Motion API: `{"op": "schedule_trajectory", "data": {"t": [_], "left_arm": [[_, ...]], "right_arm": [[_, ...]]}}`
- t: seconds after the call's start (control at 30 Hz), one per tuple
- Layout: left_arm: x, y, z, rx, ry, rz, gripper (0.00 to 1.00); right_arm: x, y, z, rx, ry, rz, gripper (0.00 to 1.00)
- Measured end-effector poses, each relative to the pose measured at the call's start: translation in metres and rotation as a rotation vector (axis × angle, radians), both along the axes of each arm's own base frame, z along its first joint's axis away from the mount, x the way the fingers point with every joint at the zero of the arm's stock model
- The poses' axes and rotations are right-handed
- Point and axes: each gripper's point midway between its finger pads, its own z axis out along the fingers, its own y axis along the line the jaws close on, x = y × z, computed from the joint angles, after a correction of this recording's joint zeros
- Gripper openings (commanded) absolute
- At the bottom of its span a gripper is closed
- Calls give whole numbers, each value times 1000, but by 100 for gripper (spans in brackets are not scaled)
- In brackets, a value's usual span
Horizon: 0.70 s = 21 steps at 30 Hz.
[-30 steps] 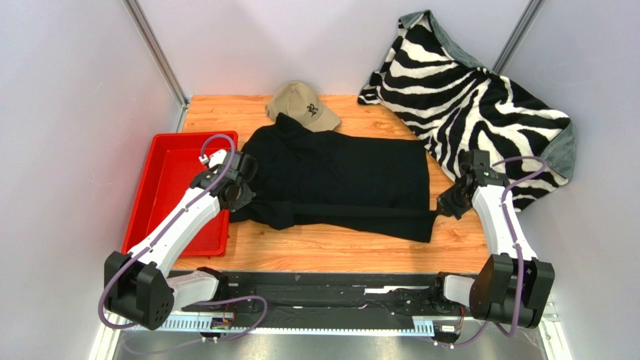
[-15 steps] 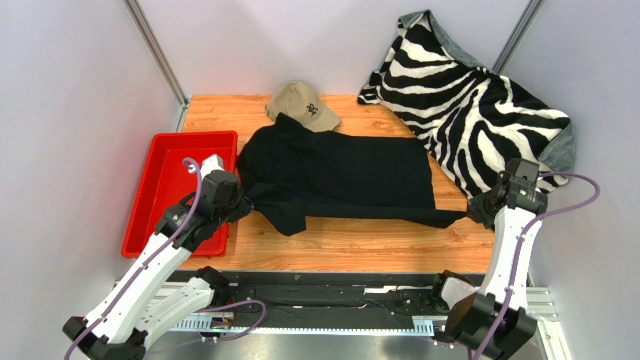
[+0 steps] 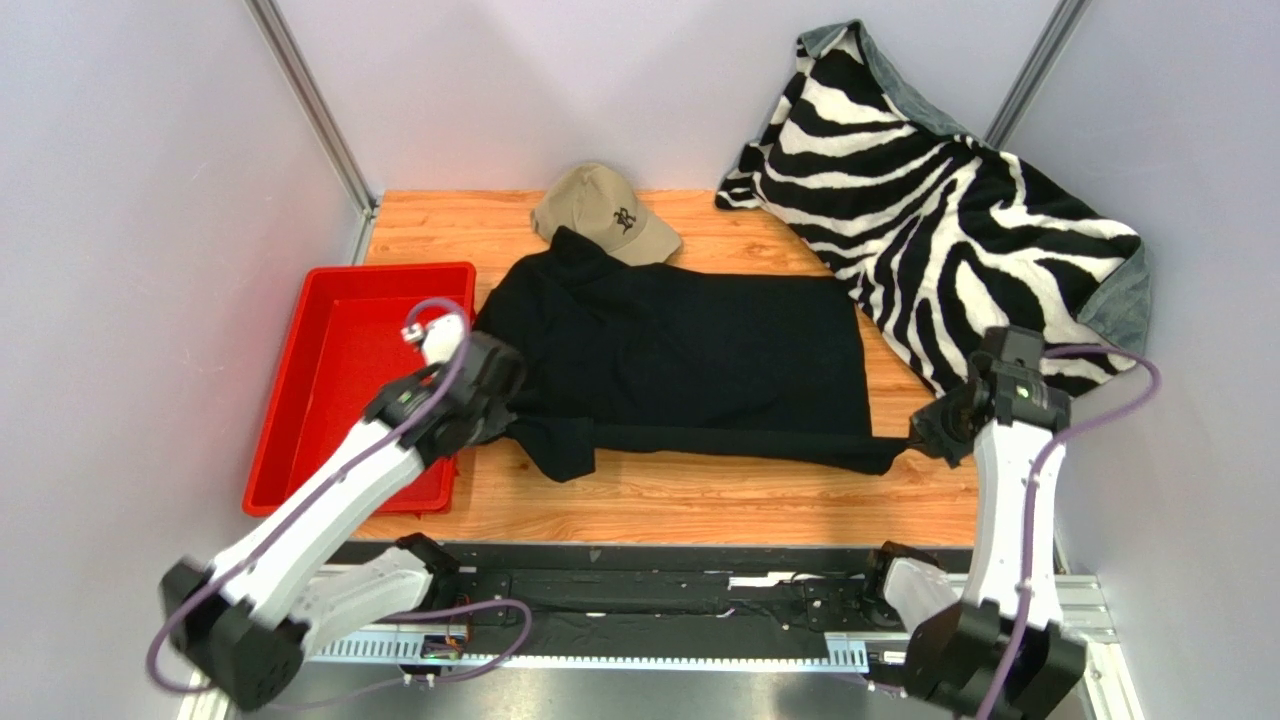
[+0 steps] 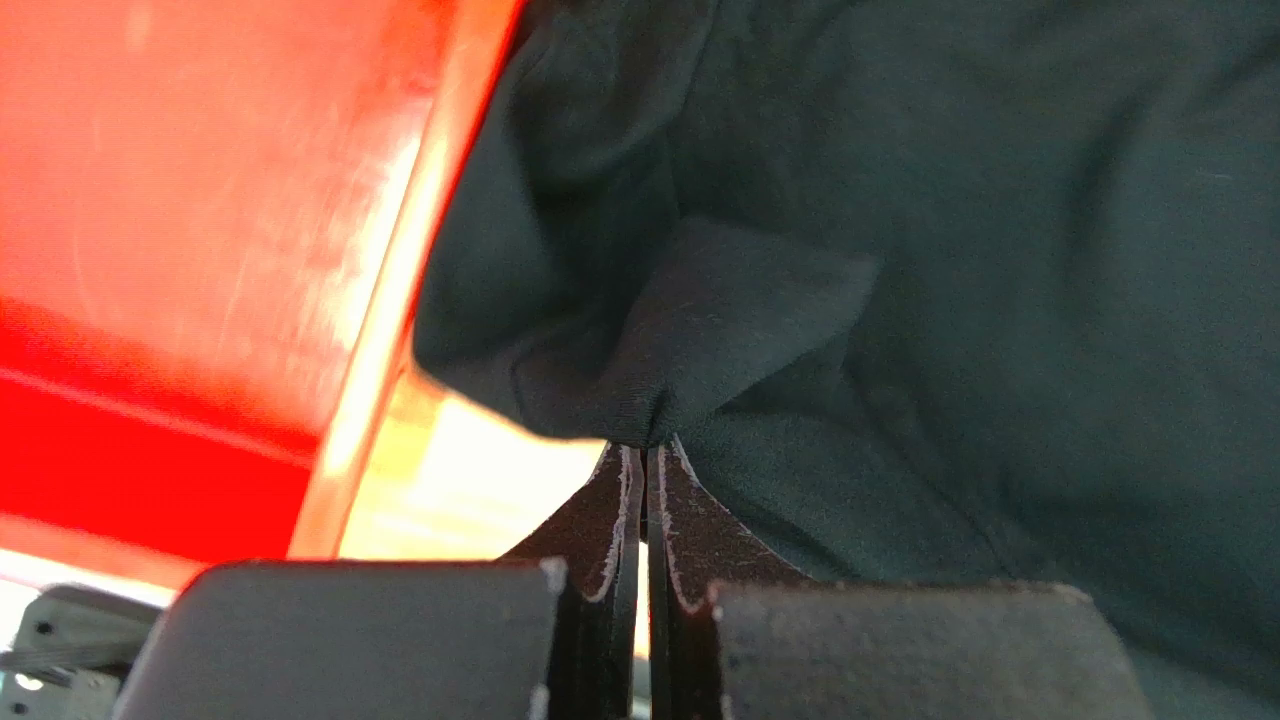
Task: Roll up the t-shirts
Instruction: Fold the T-shirt at the center of the board.
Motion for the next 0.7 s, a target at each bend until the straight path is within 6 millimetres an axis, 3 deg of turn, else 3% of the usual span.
{"op": "schedule_trajectory", "data": {"t": [0.17, 0.37, 0.5, 0.7], "left_arm": [[37, -10, -26, 137, 90, -1, 0], [71, -19, -36, 185, 114, 13, 0], [87, -25, -46, 203, 137, 13, 0], [92, -25, -61, 220, 186, 15, 0]], "right_arm": [[28, 10, -34, -19, 95, 83, 0], [55, 15, -72, -43, 211, 131, 0], [74, 17, -84, -59, 226, 150, 0], [88, 11, -86, -86, 219, 140, 0]]}}
